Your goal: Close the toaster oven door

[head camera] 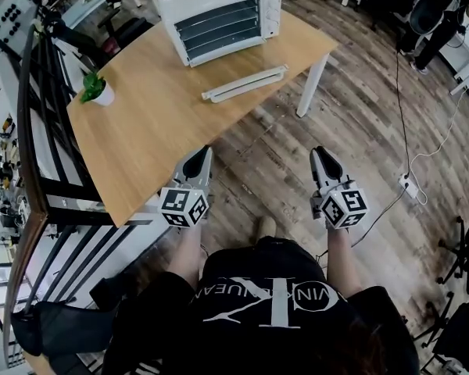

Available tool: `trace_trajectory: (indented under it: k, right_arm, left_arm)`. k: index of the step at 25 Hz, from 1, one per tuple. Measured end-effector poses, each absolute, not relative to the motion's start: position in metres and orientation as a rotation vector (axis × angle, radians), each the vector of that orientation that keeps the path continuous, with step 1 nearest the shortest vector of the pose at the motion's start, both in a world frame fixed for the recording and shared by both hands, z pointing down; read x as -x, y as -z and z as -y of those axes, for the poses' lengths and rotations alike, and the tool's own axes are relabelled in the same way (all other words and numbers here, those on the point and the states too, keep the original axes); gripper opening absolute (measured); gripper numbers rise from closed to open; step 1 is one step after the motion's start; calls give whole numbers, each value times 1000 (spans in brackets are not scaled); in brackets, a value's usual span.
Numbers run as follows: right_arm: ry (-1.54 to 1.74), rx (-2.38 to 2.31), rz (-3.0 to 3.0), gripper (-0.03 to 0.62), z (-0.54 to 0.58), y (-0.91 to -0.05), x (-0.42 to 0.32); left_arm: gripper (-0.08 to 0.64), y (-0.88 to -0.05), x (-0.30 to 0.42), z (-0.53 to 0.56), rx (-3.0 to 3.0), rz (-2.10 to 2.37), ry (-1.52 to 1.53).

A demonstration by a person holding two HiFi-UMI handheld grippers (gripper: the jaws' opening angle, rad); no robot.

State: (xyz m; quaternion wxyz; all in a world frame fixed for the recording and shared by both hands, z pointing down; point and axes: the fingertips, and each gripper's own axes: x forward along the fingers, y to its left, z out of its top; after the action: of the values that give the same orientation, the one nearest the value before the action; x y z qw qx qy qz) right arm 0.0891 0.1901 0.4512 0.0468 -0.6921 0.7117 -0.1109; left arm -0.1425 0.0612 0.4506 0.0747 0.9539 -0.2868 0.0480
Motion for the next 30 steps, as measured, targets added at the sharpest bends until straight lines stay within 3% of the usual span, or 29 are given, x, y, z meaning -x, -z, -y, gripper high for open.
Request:
trace_trajectory:
  k: [30]
  right_arm:
    - [451, 1922, -2441, 26, -38, -493, -166]
  left_arm:
    - [6, -494, 26, 26, -2772, 977, -128]
